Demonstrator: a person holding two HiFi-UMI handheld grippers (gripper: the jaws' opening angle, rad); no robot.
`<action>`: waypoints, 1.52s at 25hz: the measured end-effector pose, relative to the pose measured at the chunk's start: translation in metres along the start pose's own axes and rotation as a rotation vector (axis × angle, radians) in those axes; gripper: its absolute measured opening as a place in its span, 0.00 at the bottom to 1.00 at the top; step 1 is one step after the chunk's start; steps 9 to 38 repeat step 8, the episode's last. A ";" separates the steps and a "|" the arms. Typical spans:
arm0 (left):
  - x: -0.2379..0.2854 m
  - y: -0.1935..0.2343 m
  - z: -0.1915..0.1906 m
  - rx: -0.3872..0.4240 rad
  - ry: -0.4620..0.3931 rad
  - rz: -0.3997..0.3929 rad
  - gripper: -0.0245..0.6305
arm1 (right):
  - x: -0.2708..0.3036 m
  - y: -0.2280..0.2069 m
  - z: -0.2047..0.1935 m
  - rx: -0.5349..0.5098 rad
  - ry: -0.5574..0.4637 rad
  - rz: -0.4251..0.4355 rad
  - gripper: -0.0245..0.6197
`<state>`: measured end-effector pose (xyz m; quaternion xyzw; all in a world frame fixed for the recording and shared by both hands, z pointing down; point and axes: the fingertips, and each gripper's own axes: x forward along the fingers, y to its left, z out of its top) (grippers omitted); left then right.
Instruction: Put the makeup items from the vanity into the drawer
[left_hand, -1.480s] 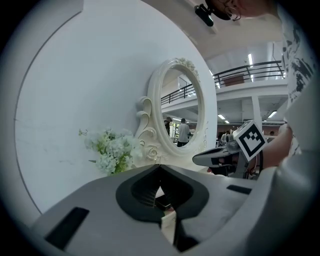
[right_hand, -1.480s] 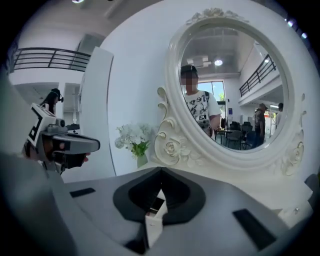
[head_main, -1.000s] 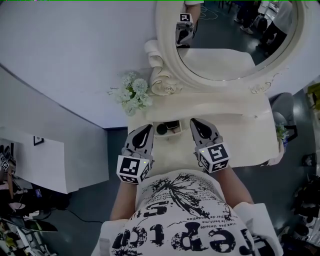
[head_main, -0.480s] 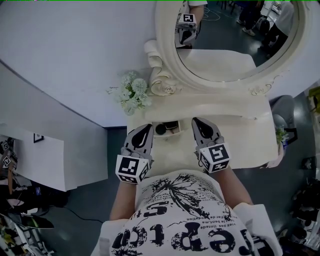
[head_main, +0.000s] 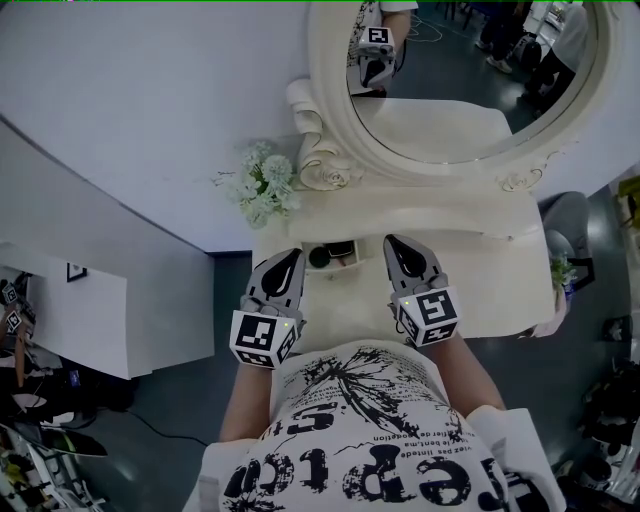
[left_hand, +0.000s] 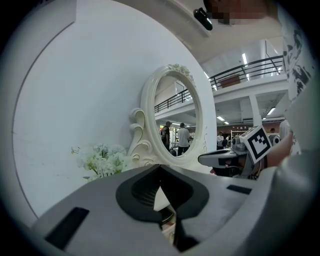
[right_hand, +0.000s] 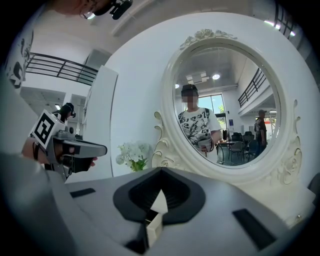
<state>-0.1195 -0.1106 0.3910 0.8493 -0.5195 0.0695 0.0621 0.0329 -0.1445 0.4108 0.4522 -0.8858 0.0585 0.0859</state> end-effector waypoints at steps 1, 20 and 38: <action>0.000 0.000 0.000 -0.001 0.001 0.003 0.07 | -0.001 0.000 0.000 -0.001 0.000 0.002 0.06; -0.002 0.002 -0.002 -0.006 -0.002 0.014 0.07 | -0.004 -0.001 0.002 -0.018 -0.010 0.012 0.06; -0.002 0.002 -0.002 -0.006 -0.002 0.014 0.07 | -0.004 -0.001 0.002 -0.018 -0.010 0.012 0.06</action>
